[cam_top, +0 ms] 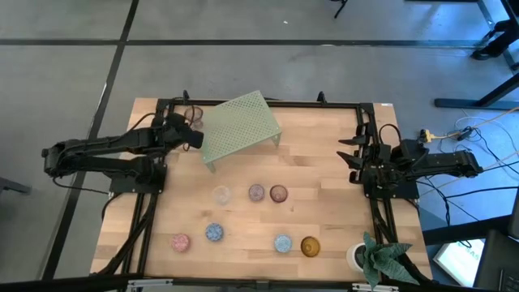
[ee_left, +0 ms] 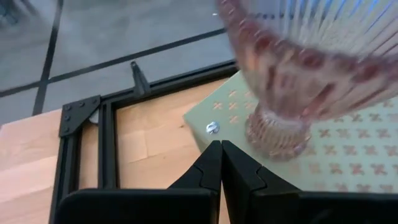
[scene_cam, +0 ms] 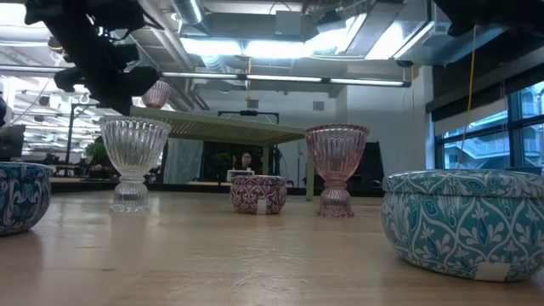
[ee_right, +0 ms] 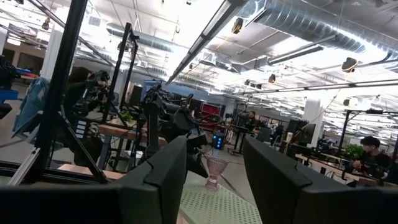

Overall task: Pick & Place candle stick holders
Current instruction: Put the left pink glass candle holder on the shelf

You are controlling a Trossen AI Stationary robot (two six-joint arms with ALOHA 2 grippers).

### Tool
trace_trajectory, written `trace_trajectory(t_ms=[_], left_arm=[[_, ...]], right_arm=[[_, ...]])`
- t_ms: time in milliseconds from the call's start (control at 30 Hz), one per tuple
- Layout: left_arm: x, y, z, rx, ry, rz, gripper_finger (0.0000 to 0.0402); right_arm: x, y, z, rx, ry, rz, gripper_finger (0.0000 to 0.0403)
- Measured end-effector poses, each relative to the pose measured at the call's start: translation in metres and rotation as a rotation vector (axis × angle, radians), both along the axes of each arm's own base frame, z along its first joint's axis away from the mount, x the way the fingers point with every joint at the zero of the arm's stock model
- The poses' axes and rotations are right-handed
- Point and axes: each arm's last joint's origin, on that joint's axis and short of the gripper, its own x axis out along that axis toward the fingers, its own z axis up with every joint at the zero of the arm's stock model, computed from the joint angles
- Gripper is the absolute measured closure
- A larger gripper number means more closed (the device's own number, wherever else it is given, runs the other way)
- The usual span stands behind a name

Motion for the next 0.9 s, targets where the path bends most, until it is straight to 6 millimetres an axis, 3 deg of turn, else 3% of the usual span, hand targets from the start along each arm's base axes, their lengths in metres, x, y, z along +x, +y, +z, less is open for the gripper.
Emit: trace_trajectory(t_ms=[900], left_arm=[[0.02, 0.026, -0.006, -0.07, 0.002, -0.123, 0.04]], right_arm=[[0.0, 0.0, -0.001, 0.001, 0.006, 0.001, 0.0238]])
